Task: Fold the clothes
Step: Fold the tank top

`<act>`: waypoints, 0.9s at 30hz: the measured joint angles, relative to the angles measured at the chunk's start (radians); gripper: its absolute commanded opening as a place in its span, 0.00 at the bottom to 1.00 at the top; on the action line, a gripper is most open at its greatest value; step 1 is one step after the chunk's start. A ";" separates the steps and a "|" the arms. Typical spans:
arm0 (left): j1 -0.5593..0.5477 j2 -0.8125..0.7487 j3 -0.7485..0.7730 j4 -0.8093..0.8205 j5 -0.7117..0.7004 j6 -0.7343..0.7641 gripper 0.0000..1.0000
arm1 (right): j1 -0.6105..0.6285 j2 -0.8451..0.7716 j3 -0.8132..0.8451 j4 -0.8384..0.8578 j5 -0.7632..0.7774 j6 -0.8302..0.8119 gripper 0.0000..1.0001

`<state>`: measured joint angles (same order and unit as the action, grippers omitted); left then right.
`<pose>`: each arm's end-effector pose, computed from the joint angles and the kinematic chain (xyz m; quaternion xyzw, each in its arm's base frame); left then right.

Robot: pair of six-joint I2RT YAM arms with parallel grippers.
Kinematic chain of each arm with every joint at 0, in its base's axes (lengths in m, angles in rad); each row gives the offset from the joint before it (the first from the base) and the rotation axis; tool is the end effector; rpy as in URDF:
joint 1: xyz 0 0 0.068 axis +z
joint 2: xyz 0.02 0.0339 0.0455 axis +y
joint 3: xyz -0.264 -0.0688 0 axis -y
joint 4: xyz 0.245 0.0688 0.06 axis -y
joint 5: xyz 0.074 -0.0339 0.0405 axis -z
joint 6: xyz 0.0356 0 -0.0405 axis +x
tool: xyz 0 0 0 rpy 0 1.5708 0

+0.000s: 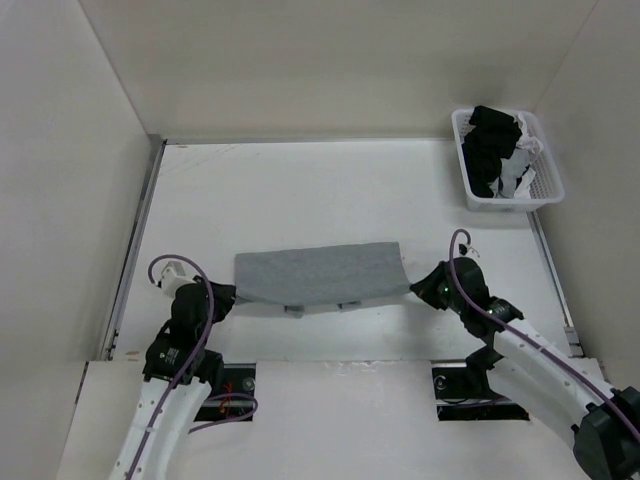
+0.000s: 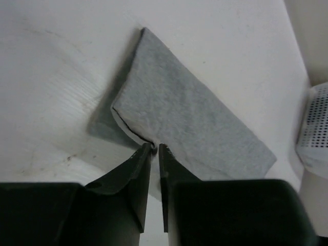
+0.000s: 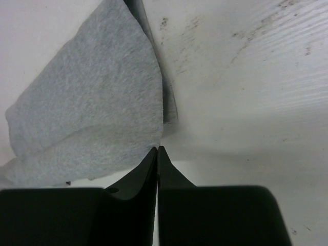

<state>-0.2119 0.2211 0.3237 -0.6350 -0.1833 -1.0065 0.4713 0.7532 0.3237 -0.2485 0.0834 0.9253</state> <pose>0.0932 -0.0134 0.2008 -0.3764 0.7797 -0.2176 0.4507 0.1443 0.0702 0.1779 0.2204 0.8741 0.2485 0.3546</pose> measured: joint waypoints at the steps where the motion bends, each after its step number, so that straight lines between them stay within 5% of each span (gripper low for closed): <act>1: -0.021 -0.014 0.009 -0.035 -0.036 -0.005 0.18 | -0.007 0.000 0.000 -0.003 0.001 0.005 0.15; 4: -0.069 -0.066 0.059 -0.102 -0.147 -0.015 0.24 | -0.014 0.000 0.000 -0.010 0.012 0.015 0.46; 9: -0.114 -0.058 0.144 -0.071 -0.266 0.000 0.27 | -0.014 0.023 0.000 0.001 0.016 0.001 0.63; 20: -0.463 0.668 0.032 0.532 -0.204 -0.024 0.29 | -0.079 0.388 0.059 0.222 -0.053 -0.064 0.57; 27: -0.467 0.912 0.033 0.771 -0.171 -0.018 0.29 | -0.079 0.541 0.090 0.388 -0.130 -0.045 0.46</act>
<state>-0.6788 1.1332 0.3565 0.1360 -0.3538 -1.0245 0.3920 1.2942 0.4141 0.1394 -0.0471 0.8803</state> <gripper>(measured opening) 0.287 0.484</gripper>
